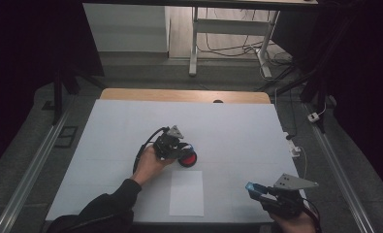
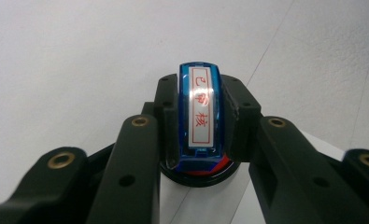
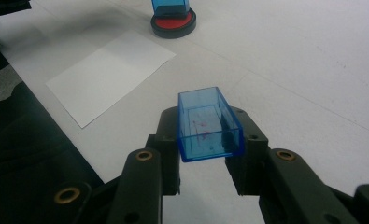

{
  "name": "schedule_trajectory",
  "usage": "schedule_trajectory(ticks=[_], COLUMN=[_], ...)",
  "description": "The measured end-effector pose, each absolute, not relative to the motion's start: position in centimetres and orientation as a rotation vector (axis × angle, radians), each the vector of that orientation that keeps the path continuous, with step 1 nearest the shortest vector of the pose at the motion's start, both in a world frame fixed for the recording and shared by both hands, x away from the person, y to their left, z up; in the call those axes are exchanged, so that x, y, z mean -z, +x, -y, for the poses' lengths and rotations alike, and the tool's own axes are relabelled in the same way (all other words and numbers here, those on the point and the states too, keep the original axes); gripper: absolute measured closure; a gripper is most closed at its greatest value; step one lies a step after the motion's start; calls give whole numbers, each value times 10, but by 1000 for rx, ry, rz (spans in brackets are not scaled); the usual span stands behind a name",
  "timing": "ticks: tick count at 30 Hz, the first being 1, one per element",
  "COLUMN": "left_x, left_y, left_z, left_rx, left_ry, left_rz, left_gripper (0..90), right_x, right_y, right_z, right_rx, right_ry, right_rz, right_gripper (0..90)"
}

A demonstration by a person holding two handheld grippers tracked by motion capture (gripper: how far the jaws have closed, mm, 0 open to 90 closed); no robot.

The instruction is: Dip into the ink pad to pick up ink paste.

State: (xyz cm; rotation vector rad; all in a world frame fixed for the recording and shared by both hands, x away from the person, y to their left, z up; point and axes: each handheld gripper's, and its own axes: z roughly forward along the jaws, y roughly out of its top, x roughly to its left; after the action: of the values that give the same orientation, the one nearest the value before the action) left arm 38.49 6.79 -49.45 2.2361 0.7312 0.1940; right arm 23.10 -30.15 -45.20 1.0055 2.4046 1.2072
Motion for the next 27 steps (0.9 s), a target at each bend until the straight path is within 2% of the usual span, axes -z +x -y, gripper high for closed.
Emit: schedule_trajectory(ticks=[10,21,27], left_x=[495,495,479], left_y=[377,387,383], left_z=[-62,-72,-79], left_rx=[-272,-162,-175], left_ry=[2250,2192,2138], left_rz=[-715,-783,-772], left_gripper=[709,706,705], right_x=[452,452,452], right_y=[231,231,231], right_z=[301,302,302], right_rx=[-1199,-1208,-1208], right_ry=[1005,1010,1009], right_rz=[-2408,-2404,-2406], right_gripper=[678,679,678])
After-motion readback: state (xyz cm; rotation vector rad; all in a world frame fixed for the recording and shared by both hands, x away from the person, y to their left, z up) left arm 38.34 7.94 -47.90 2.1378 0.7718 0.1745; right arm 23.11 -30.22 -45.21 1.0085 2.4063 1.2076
